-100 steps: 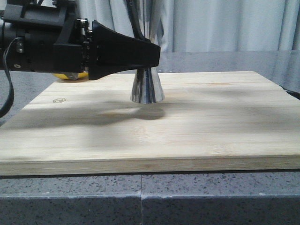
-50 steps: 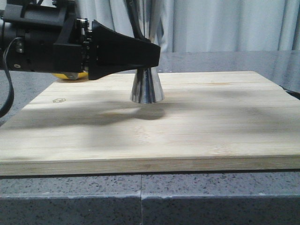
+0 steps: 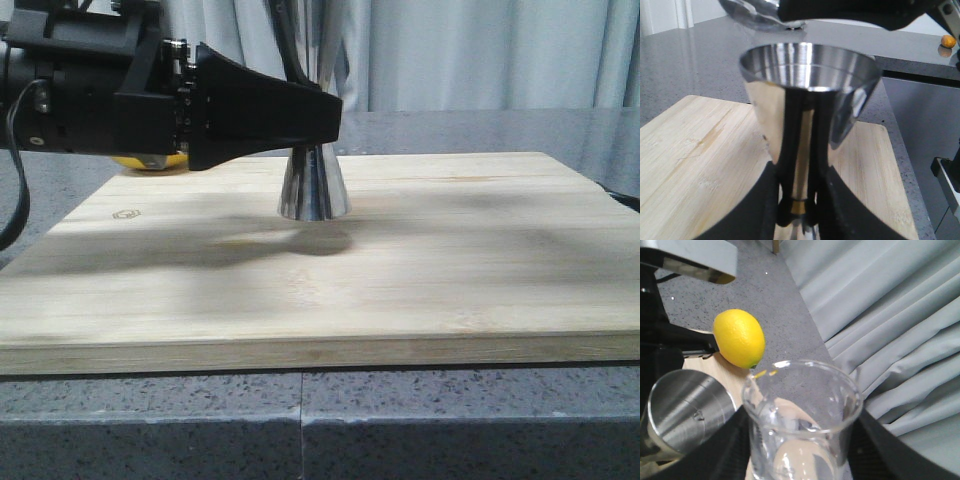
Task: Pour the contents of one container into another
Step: 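Tilt the beaker with the right gripper over the jigger's upper cup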
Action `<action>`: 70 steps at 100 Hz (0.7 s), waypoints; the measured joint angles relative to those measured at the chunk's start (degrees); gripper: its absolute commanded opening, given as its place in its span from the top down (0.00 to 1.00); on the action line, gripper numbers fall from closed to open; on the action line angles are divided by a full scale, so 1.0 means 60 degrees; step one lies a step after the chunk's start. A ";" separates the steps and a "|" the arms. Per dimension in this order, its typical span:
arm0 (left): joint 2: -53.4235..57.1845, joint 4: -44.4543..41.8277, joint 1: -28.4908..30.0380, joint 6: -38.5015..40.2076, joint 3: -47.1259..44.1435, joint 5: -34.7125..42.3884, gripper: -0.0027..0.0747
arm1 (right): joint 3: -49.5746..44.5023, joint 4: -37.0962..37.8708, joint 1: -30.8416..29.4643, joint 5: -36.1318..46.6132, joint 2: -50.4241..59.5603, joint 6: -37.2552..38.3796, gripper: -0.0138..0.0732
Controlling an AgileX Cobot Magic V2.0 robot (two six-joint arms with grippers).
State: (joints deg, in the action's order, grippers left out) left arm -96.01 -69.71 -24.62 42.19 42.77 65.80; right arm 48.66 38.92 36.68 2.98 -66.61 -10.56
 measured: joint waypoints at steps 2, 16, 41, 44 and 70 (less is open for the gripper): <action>0.0000 0.0000 0.0000 0.0000 0.0000 0.0000 0.99 | 0.0000 0.0042 0.0000 0.0000 0.0000 -0.0018 0.62; 0.0000 0.0000 0.0000 0.0000 0.0000 0.0000 0.99 | 0.0000 0.0179 0.0000 0.0000 0.0000 -0.0018 0.62; 0.0000 -0.0017 0.0000 0.0000 0.0000 0.0000 0.99 | 0.0000 0.0475 0.0000 0.0000 0.0000 -0.0018 0.62; 0.0000 -0.0017 0.0000 0.0000 0.0000 0.0000 0.99 | 0.0000 0.0514 0.0000 0.0000 0.0000 -0.0018 0.62; 0.0000 -0.0017 0.0000 0.0000 0.0000 0.0000 0.99 | 0.0000 0.0942 0.0000 0.0000 0.0000 -0.0018 0.62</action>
State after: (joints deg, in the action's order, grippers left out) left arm -96.01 -69.81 -24.62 42.19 42.77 65.80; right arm 48.66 44.57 36.68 2.98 -66.61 -10.67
